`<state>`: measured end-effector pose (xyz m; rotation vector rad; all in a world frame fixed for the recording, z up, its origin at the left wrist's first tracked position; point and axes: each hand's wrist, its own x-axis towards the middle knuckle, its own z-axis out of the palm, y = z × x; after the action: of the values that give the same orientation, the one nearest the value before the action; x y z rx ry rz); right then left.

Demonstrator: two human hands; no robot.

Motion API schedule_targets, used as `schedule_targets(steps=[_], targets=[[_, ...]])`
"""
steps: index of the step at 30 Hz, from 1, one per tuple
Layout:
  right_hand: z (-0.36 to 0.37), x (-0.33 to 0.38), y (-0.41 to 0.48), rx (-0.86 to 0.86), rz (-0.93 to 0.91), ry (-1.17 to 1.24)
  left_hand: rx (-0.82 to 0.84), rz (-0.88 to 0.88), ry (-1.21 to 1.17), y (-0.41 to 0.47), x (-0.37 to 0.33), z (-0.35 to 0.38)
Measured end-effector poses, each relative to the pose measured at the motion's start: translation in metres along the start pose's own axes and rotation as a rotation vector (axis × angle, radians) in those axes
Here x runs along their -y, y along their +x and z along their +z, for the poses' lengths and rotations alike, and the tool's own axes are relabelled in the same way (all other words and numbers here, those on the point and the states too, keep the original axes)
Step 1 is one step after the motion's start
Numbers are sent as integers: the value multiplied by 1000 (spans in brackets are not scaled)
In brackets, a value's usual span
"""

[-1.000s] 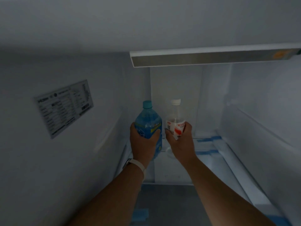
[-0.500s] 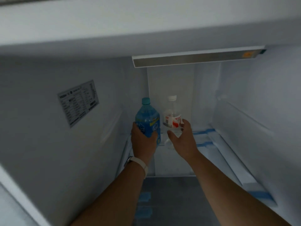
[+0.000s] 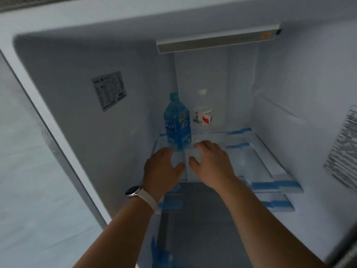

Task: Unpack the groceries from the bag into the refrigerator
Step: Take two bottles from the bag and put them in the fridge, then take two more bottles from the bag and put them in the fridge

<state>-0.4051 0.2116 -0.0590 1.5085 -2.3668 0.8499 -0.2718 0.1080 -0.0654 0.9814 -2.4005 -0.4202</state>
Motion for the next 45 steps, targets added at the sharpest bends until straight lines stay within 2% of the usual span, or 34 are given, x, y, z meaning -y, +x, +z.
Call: schedule_targets(steps=[5, 8, 10, 19, 30, 35, 45], targets=[[-8, 14, -30, 100, -58, -59, -71, 119, 95, -49, -2, -19], [-16, 21, -52, 143, -118, -124, 38, 140, 263, -79, -10, -40], [-22, 26, -66, 155, -155, -153, 33, 156, 328, -97, -11, -51], [-50, 89, -139, 195, -221, -166, 46, 196, 326, -194, 13, -97], [-36, 234, -253, 461, -341, -186, 19, -53, 307, -351, 96, -185], [-17, 306, -287, 505, -524, -209, -36, -217, 317, -434, 137, -219], [39, 464, -346, 582, -909, -70, -176, -609, 400, -590, 200, -282]])
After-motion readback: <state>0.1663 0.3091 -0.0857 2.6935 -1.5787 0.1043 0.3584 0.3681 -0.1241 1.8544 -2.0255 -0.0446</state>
